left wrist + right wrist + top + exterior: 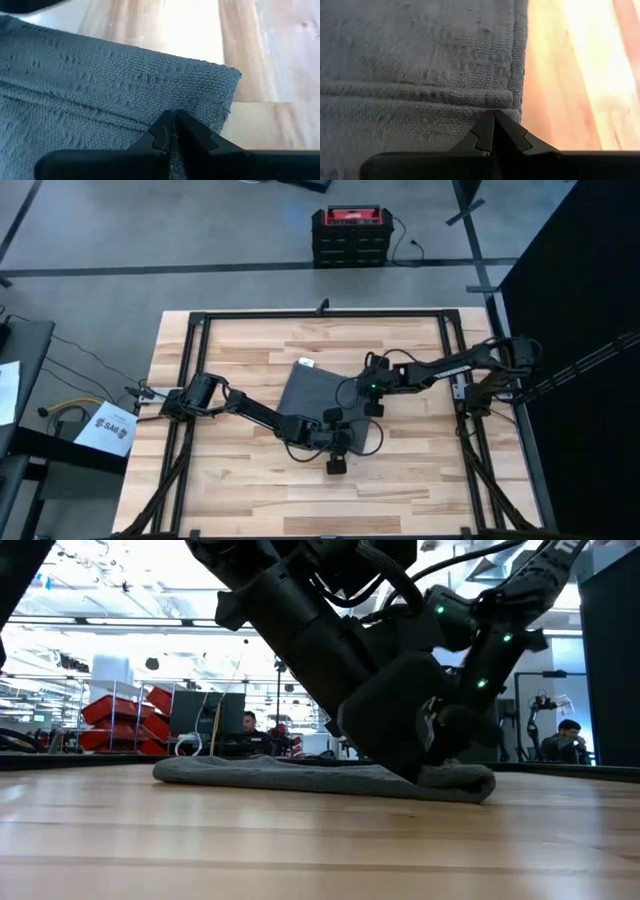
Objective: Roll towel
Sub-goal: Roll the gray towel
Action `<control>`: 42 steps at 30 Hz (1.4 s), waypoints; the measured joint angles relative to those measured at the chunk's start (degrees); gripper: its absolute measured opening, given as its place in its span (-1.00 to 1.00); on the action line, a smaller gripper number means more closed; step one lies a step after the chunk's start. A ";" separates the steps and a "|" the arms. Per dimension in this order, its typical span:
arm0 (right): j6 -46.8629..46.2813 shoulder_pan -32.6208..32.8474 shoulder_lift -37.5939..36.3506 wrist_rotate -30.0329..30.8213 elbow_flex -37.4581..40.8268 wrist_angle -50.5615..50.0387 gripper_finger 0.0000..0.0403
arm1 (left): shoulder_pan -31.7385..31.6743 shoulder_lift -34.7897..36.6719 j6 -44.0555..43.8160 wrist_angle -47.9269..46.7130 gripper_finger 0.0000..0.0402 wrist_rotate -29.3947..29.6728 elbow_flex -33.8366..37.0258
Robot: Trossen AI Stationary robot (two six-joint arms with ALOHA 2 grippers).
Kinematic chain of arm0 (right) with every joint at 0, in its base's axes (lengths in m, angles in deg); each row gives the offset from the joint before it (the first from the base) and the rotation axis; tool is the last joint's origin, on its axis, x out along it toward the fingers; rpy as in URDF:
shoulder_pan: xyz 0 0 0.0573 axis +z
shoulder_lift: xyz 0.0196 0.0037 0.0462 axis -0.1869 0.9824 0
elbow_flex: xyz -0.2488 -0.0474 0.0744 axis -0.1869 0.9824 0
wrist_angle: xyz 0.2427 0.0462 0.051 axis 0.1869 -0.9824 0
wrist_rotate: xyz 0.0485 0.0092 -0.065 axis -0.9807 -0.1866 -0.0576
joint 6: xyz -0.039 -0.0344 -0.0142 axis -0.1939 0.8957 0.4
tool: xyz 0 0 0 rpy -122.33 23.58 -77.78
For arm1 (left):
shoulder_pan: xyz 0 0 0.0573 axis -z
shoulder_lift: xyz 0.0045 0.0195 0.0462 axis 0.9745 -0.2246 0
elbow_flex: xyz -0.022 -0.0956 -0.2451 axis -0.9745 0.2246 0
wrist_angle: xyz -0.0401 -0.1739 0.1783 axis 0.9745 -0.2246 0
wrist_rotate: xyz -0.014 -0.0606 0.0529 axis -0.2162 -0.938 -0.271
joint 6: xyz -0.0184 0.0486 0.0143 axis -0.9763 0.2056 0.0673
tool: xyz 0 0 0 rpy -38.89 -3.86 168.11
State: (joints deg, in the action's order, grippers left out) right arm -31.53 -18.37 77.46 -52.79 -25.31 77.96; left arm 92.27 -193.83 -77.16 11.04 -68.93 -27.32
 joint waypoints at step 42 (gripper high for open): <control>-17.35 21.67 -20.68 0.77 9.85 -2.72 -1.00 | 0.07 0.04 0.04 1.60 -0.93 -0.60 0.09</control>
State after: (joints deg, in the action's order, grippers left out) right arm -48.88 3.30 56.78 -52.03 -15.46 75.24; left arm 92.33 -193.79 -77.12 12.64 -69.54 -27.24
